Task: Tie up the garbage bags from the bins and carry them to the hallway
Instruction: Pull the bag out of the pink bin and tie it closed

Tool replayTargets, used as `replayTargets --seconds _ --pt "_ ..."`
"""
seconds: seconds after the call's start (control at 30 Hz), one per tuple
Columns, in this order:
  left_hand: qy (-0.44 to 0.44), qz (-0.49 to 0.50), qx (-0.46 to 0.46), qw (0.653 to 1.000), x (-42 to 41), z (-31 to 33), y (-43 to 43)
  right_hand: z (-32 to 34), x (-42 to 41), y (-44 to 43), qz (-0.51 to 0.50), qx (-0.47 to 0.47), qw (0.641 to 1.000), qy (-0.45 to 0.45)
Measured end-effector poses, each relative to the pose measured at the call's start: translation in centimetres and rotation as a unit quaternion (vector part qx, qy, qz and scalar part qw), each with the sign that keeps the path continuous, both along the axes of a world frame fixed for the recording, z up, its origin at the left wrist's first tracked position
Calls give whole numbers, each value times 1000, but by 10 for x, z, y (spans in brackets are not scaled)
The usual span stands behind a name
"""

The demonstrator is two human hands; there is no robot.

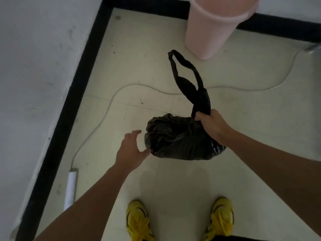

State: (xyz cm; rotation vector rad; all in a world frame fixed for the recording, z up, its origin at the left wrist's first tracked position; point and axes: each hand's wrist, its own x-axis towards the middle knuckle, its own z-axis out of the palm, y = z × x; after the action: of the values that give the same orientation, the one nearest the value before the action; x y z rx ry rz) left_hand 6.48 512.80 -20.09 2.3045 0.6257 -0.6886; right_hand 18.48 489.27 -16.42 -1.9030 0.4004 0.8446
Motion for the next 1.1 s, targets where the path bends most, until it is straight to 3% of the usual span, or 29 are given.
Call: replayTargets --seconds 0.13,0.3,0.43,0.53,0.6,0.8,0.9,0.97,1.03,1.1 --pt "-43 -68 -56 995 37 -56 -8 -67 4 -20 -13 21 999 -47" --pt "-83 -183 -31 979 65 -117 -33 -131 24 -39 -168 110 977 -77" --pt "-166 -209 -18 963 82 -151 -42 -159 50 -50 -223 83 968 -73" --pt "-214 -38 -143 966 92 -159 -48 -170 73 -56 -219 67 970 -85" --pt "-255 86 -199 942 96 -163 -50 -165 84 -57 -225 37 969 -99" --pt "-293 352 -328 826 87 -128 -51 -133 78 -39 -230 79 953 -182" --pt "-270 434 -400 761 74 -119 -42 -122 59 -31 -142 110 966 -187" --pt "-271 438 -396 760 72 -121 -32 -126 48 -30 -41 72 981 -173" --pt "-289 401 -359 791 72 -121 -26 -143 34 -29 21 29 987 -156" --pt "-303 360 -297 831 72 -117 -24 -162 23 -25 7 -10 984 -176"
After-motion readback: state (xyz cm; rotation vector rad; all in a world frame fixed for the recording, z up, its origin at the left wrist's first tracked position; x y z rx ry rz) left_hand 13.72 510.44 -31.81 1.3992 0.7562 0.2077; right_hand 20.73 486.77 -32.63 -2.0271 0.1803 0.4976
